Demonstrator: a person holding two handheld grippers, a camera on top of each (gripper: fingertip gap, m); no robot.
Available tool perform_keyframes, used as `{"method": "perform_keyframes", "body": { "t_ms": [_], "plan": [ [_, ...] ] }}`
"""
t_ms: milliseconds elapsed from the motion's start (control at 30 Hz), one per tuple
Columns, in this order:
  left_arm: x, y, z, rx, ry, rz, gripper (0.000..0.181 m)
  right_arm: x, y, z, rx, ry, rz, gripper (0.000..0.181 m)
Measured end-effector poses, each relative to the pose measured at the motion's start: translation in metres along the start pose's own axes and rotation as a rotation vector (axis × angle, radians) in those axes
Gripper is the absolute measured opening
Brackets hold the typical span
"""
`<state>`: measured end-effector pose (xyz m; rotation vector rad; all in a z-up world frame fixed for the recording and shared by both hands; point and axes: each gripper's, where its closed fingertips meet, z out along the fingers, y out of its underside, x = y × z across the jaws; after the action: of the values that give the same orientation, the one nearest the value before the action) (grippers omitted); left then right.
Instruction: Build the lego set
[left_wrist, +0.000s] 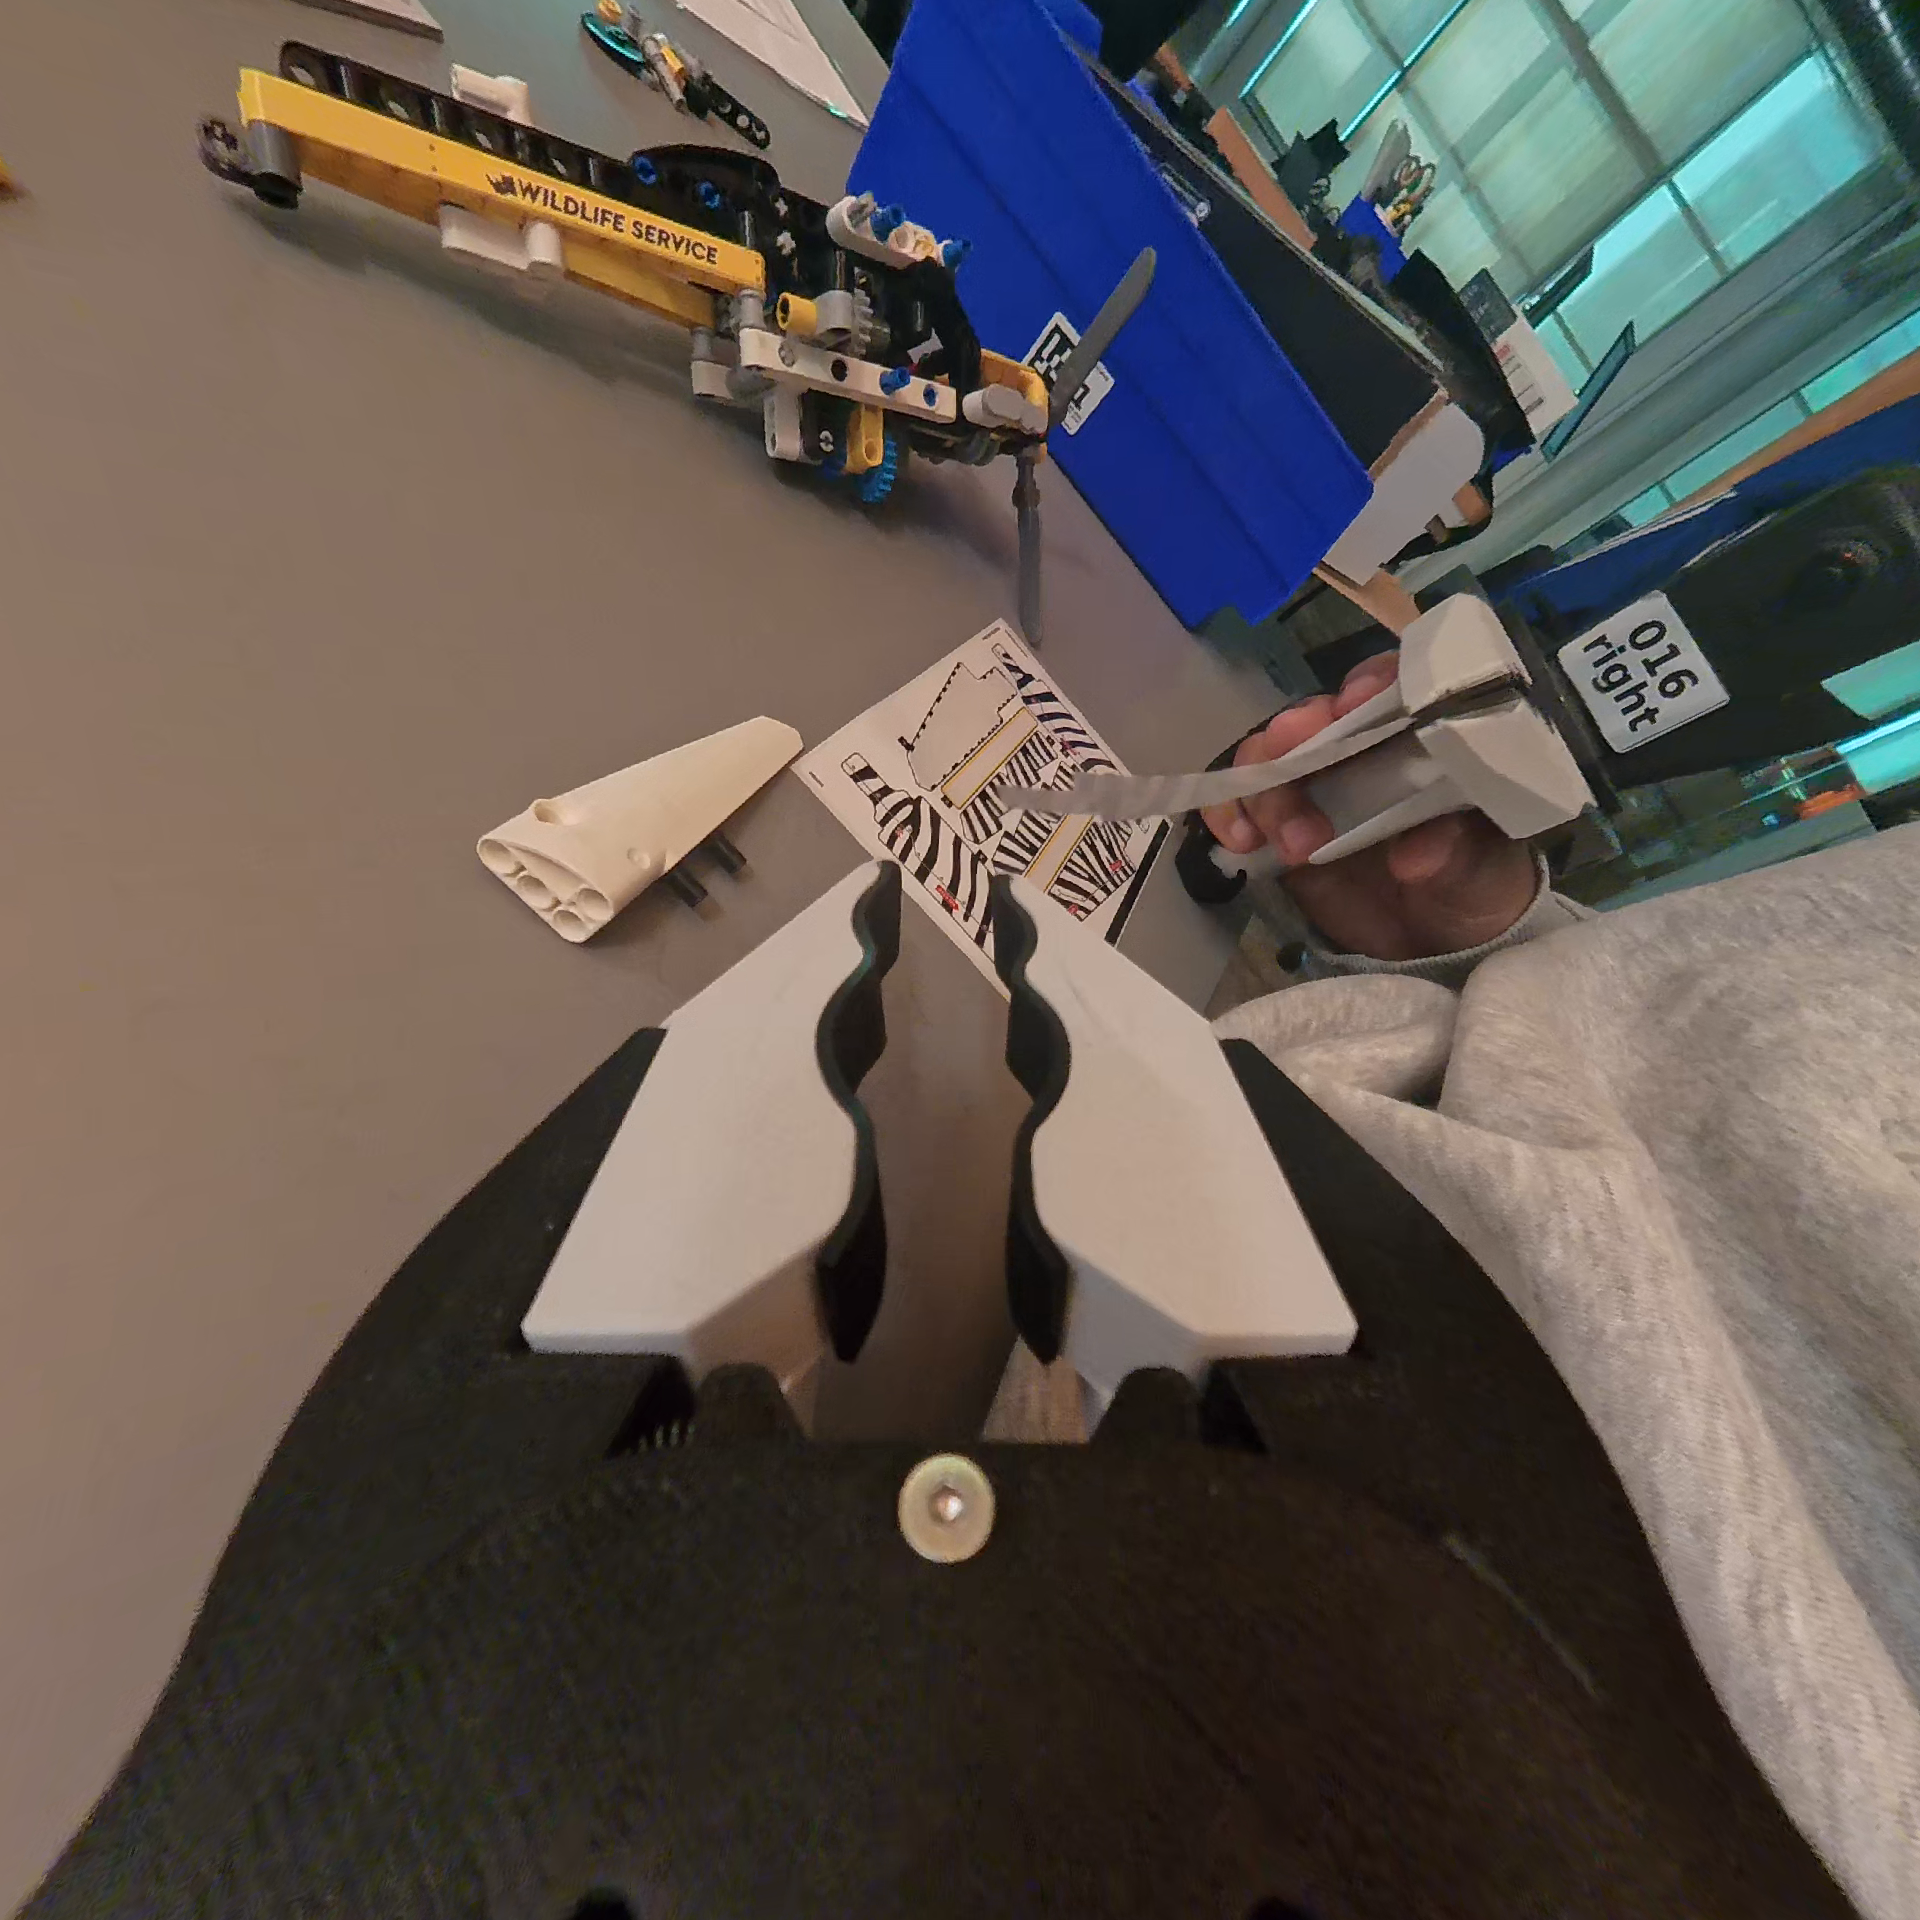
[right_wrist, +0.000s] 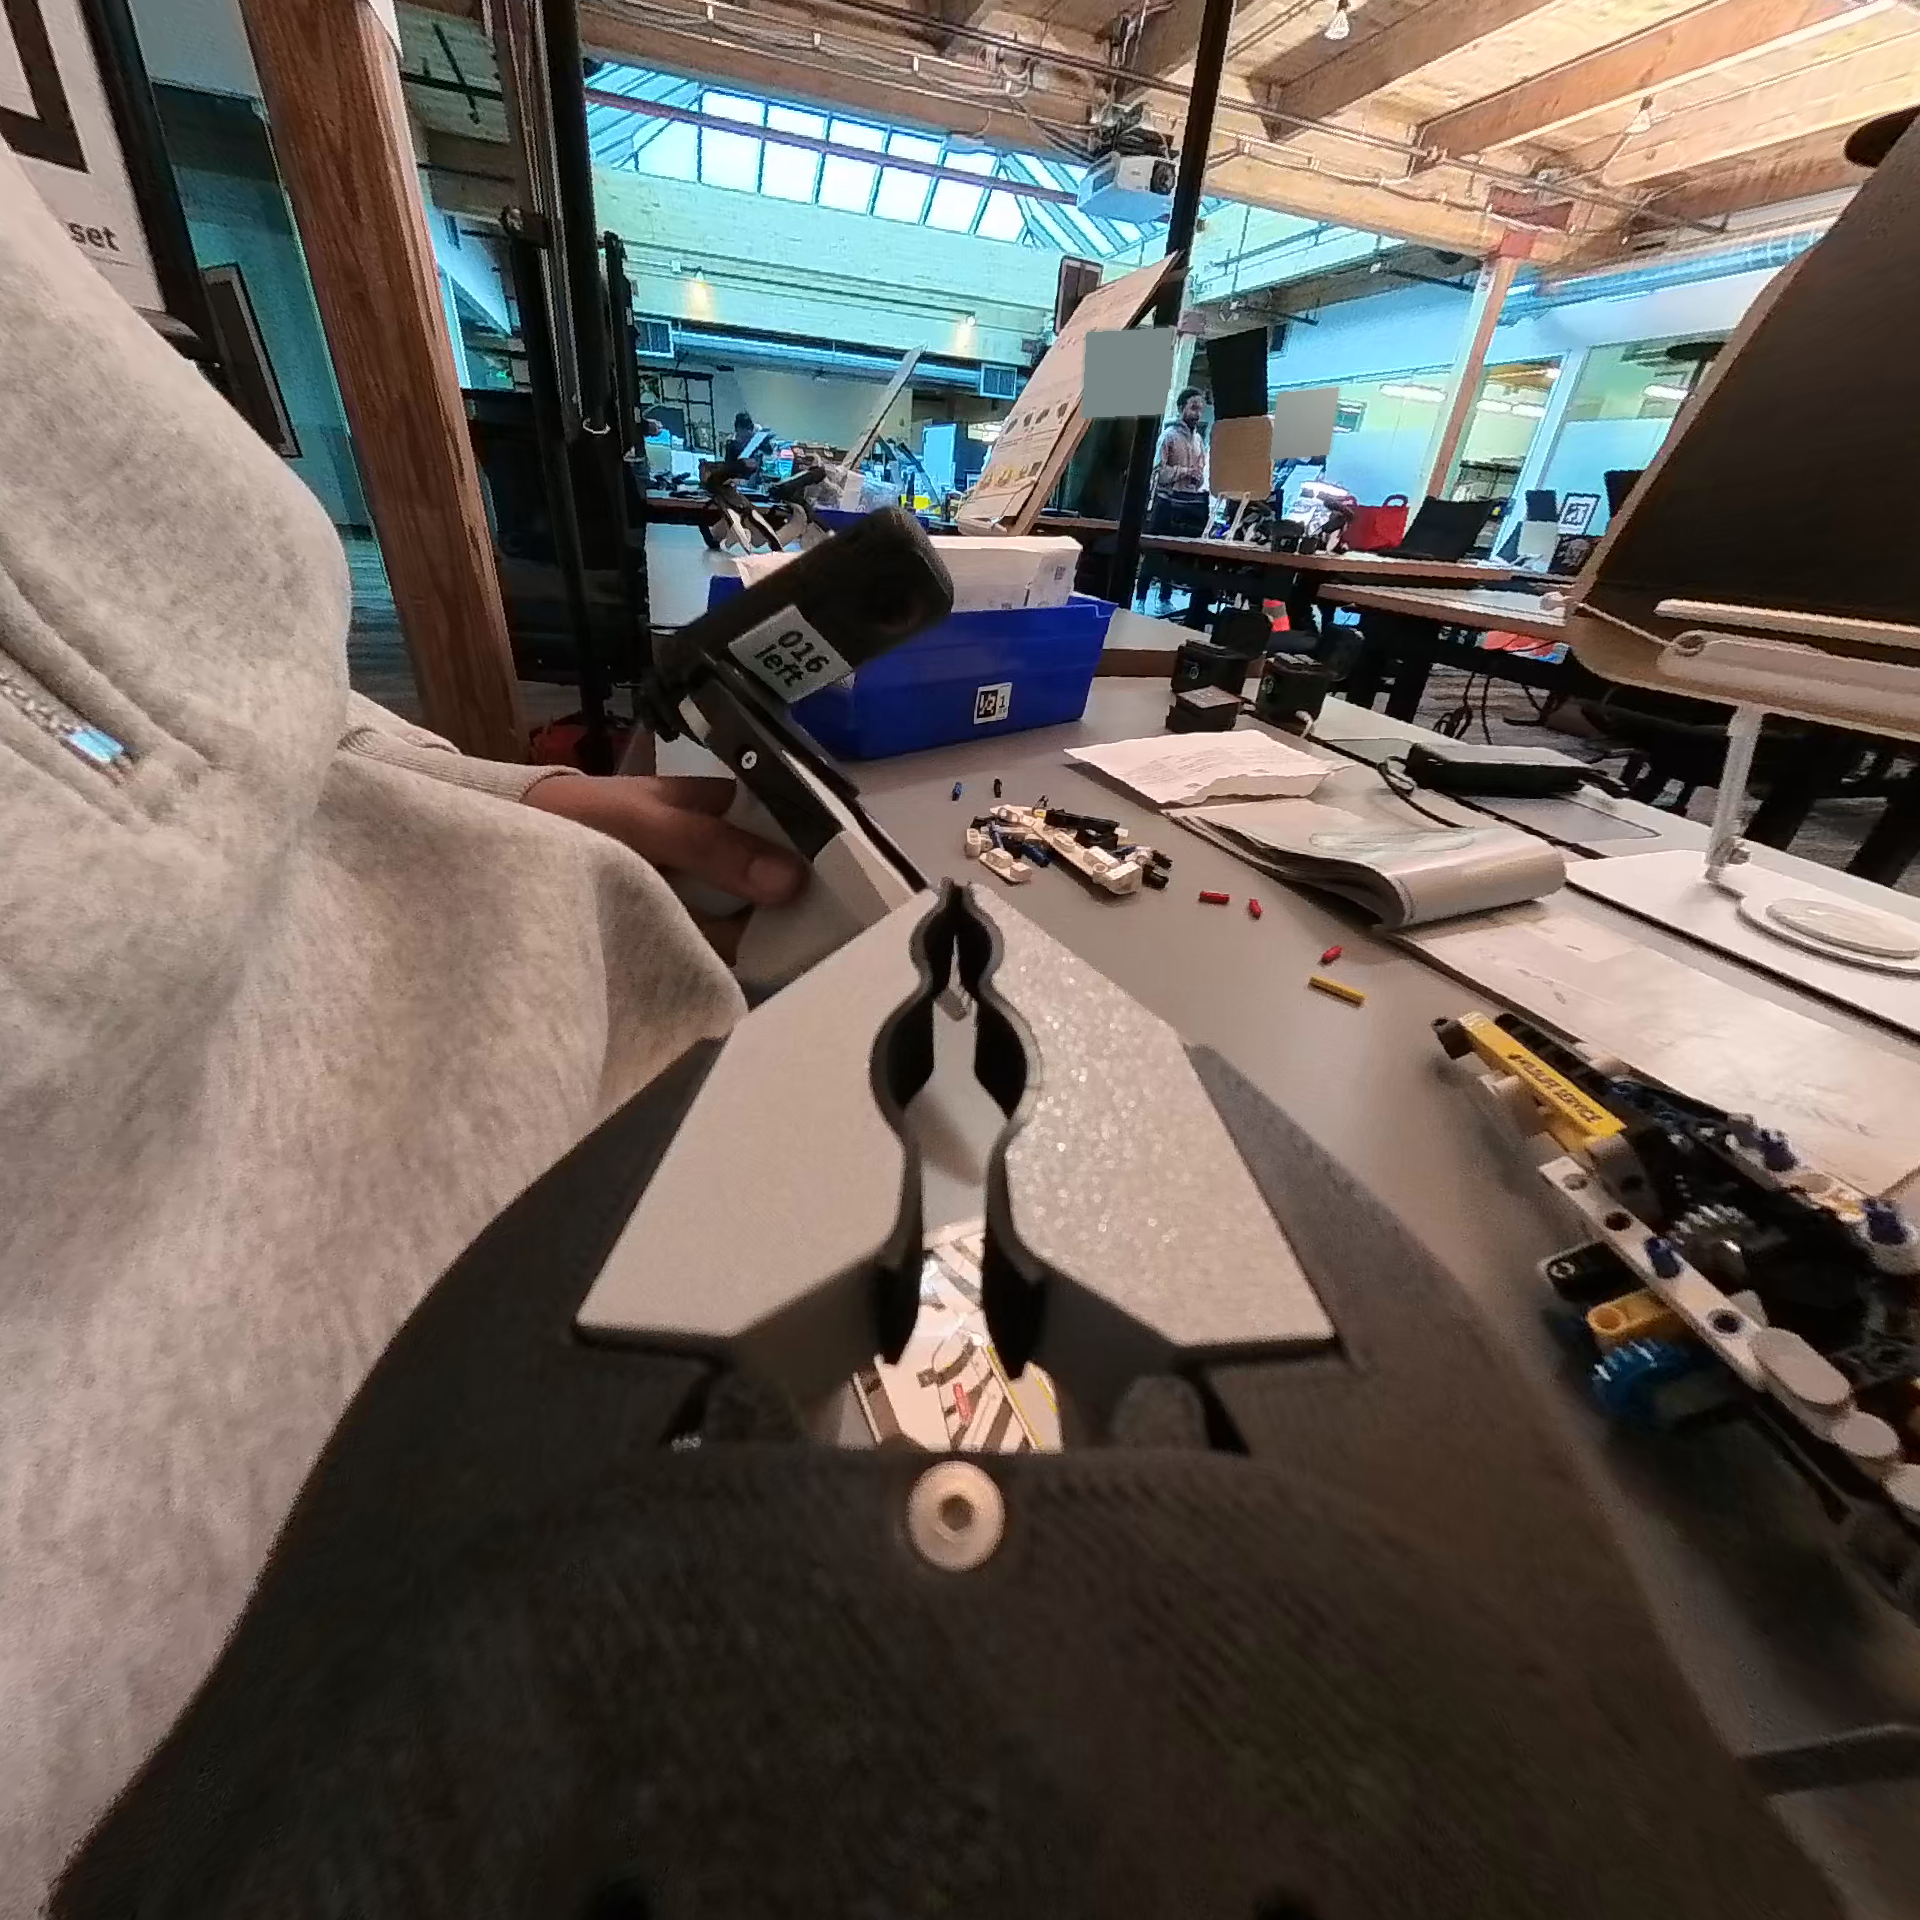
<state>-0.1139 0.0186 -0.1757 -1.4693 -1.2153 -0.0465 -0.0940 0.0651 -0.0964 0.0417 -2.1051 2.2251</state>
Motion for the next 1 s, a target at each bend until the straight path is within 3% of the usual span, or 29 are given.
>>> {"method": "perform_keyframes", "body": {
  "t_ms": [633, 733, 833, 900, 1000],
  "plan": [
    [-0.002, 0.003, 0.006, -0.030, 0.005, -0.002, 0.015, 0.006, -0.002, -0.005, 0.035, 0.001, 0.027, 0.000],
    [-0.002, 0.003, 0.005, -0.028, 0.006, -0.002, 0.015, -0.004, -0.015, -0.005, 0.107, -0.073, 0.016, 0.000],
    [-0.001, 0.002, 0.004, -0.023, 0.008, 0.001, 0.015, -0.001, -0.062, -0.034, 0.322, -0.123, 0.027, 0.000],
    [0.000, 0.002, 0.004, -0.020, 0.009, 0.008, 0.015, 0.031, -0.082, -0.068, 0.422, -0.006, 0.055, 0.000],
    [0.000, 0.004, 0.006, -0.035, 0.018, 0.009, 0.014, 0.076, -0.086, -0.117, 0.493, 0.200, 0.078, 0.000]
  ]
}}
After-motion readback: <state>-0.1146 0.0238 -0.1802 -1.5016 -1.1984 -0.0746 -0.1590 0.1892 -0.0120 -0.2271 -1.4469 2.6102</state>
